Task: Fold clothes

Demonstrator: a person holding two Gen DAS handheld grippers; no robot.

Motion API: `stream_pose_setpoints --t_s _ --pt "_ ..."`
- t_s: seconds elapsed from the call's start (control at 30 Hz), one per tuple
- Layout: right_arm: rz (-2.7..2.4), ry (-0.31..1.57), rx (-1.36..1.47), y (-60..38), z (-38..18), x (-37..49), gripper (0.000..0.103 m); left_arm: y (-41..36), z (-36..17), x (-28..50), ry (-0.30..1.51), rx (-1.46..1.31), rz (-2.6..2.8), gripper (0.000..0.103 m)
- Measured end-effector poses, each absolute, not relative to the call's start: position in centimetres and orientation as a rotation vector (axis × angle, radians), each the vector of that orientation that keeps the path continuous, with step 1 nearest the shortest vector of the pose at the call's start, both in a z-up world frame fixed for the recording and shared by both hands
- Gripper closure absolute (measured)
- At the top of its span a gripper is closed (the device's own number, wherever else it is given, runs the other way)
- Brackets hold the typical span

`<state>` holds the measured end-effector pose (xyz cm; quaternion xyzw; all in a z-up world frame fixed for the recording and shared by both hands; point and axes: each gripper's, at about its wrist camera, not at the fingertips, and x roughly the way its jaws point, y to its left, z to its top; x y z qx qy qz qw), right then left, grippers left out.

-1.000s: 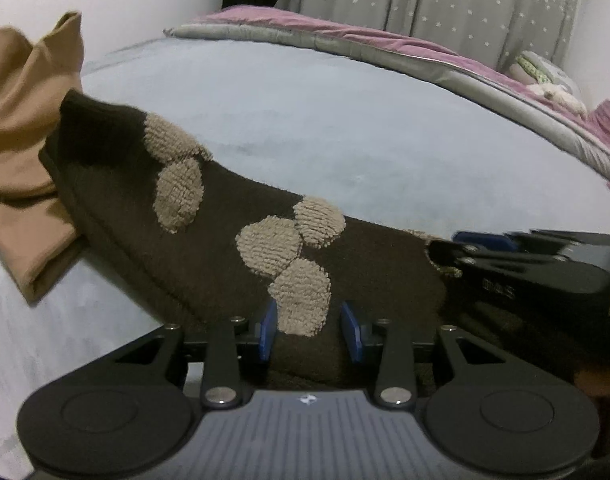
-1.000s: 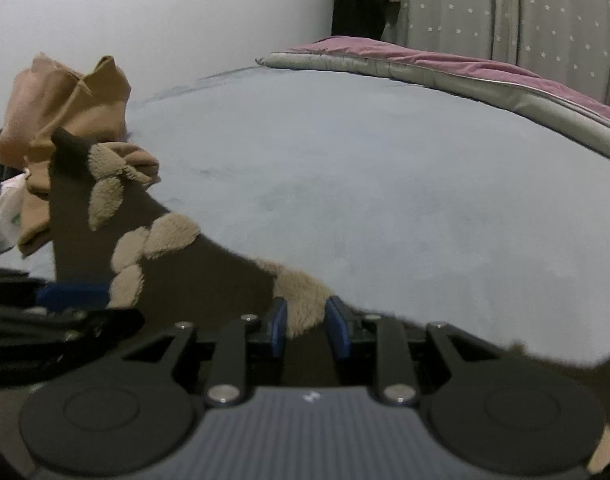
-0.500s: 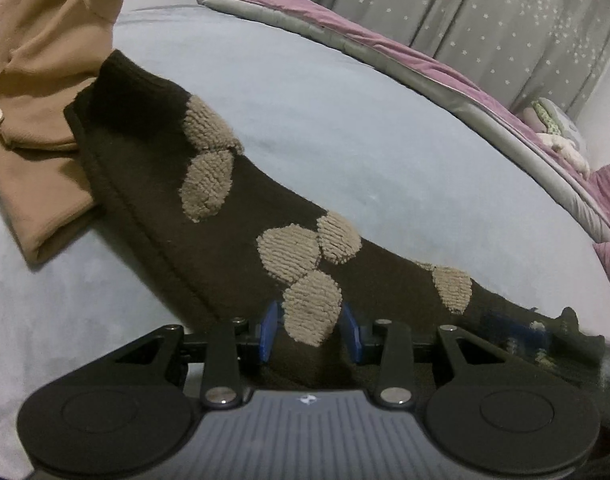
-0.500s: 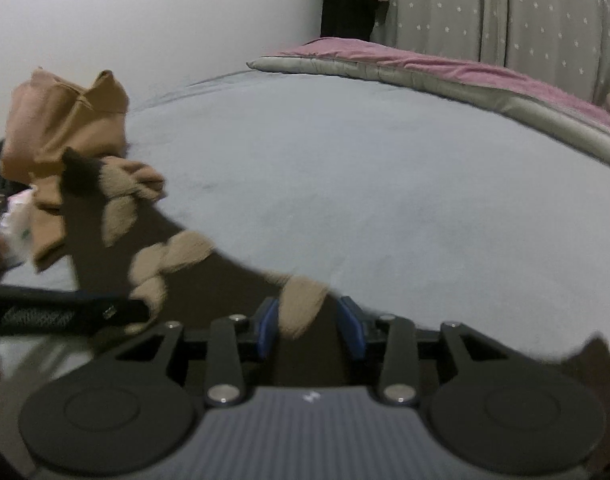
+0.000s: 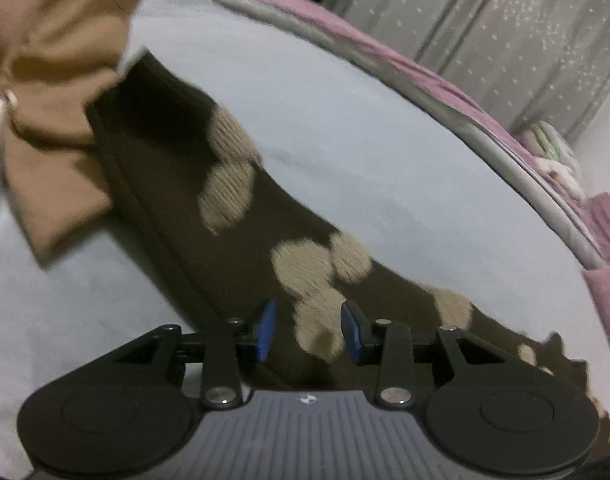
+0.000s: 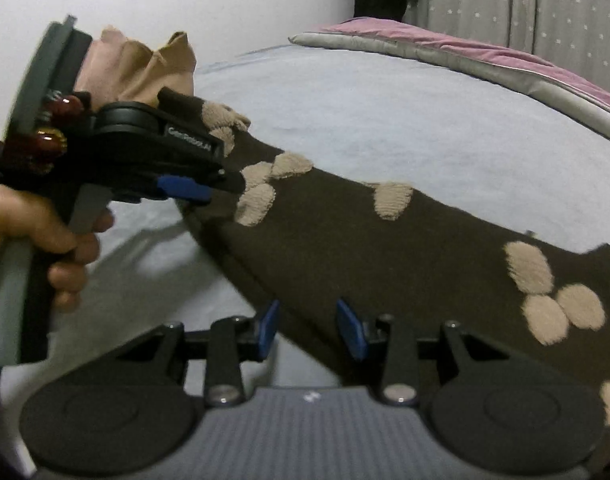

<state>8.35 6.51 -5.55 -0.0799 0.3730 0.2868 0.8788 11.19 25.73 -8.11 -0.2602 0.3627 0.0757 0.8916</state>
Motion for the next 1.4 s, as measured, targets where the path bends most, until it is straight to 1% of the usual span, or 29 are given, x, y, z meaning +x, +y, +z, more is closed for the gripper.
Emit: stream_pose_setpoints --t_s 0.17,0.33,0.47,0.53,0.63,0.7,0.77,0.87,0.93,1.0,1.07,1.2,1.33,1.4 --pt "0.534 0.799 -0.130 2.6 -5.0 6.9 0.062 23.9 -7.4 11.0 0.763 -0.455 0.184 0.068" --pt "0.420 0.831 -0.110 -2.2 -5.0 6.0 0.060 22.1 -6.7 10.9 0.773 -0.369 0.210 0.068" --pt "0.360 0.847 -0.051 -6.1 -4.6 4.8 0.049 19.7 -6.0 10.4 0.771 -0.358 0.127 0.068" --pt "0.337 0.851 -0.063 -7.3 -4.5 4.1 0.049 18.3 -5.7 10.1 0.767 -0.364 0.063 0.068" --pt "0.298 0.855 -0.069 -9.2 -4.6 3.1 0.045 16.2 -5.3 9.7 0.768 -0.368 -0.028 0.068" --pt "0.271 0.857 -0.066 -10.4 -4.8 2.5 0.038 14.6 -5.2 9.5 0.780 -0.364 -0.080 0.068" --pt "0.243 0.859 -0.063 -11.6 -5.0 1.8 0.034 13.0 -5.2 9.2 0.791 -0.349 -0.116 0.068" --pt "0.202 0.861 -0.059 -13.4 -5.2 0.9 0.033 10.8 -5.1 8.8 0.802 -0.307 -0.142 0.068" --pt "0.181 0.858 -0.055 -14.5 -5.0 0.4 0.031 9.4 -5.0 8.5 0.809 -0.278 -0.159 0.067" --pt "0.167 0.851 -0.051 -15.5 -4.7 -0.1 0.025 7.9 -4.9 8.2 0.815 -0.250 -0.177 0.067" --pt "0.152 0.843 -0.047 -16.5 -4.4 -0.6 0.023 6.5 -4.9 7.9 0.822 -0.222 -0.194 0.067" --pt "0.123 0.831 -0.037 -18.6 -3.8 -1.6 0.021 3.8 -4.5 6.9 0.828 -0.151 -0.229 0.065" --pt "0.085 0.826 -0.018 -20.8 -3.6 -2.4 0.019 1.6 -4.4 5.9 0.835 -0.078 -0.246 0.061" --pt "0.072 0.816 -0.010 -21.8 -3.4 -2.9 0.016 0.6 -4.4 5.3 0.837 -0.044 -0.248 0.058"
